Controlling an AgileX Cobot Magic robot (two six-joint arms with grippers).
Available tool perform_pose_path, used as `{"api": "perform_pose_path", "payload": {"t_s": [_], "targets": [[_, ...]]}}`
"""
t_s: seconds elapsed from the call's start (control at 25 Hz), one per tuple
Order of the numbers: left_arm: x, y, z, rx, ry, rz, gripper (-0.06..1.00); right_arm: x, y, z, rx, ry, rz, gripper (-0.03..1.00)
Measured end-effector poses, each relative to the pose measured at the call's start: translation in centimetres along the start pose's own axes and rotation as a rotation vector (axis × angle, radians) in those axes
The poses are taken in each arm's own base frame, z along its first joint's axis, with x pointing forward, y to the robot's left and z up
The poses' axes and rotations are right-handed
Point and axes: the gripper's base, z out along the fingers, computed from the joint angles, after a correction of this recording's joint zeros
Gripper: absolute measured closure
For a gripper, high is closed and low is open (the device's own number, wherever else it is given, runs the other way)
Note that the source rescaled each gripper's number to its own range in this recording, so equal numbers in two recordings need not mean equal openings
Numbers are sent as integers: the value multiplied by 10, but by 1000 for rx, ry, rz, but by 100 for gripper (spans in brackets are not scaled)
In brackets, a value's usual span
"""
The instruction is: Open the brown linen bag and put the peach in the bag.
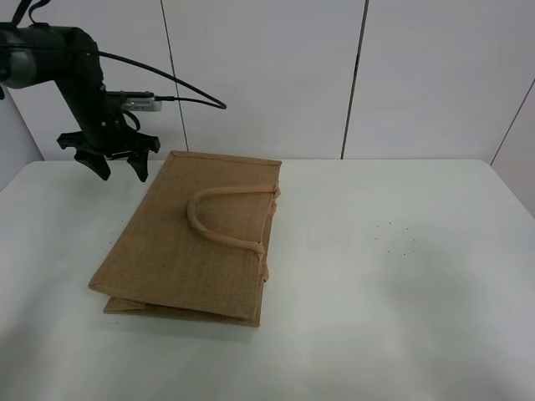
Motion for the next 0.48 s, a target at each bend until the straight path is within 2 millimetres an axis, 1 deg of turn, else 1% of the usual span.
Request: {"api": "perform_pose_path", "payload": {"t_s": [0.12, 0.2, 0.28, 0.36, 0.48], "targets": [[1, 19, 0, -10, 17, -41, 1, 0, 0, 0, 0, 0, 0, -3], [2, 27, -1, -12, 26, -60, 1, 0, 0, 0, 0, 0, 0, -3], [4, 31, -8, -12, 16, -68, 1, 0, 0, 0, 0, 0, 0, -3], [7, 31, -20, -10, -3, -70, 1, 0, 0, 0, 0, 0, 0, -3], [20, 32, -49, -6, -31, -72, 1, 0, 0, 0, 0, 0, 0, -3]]}}
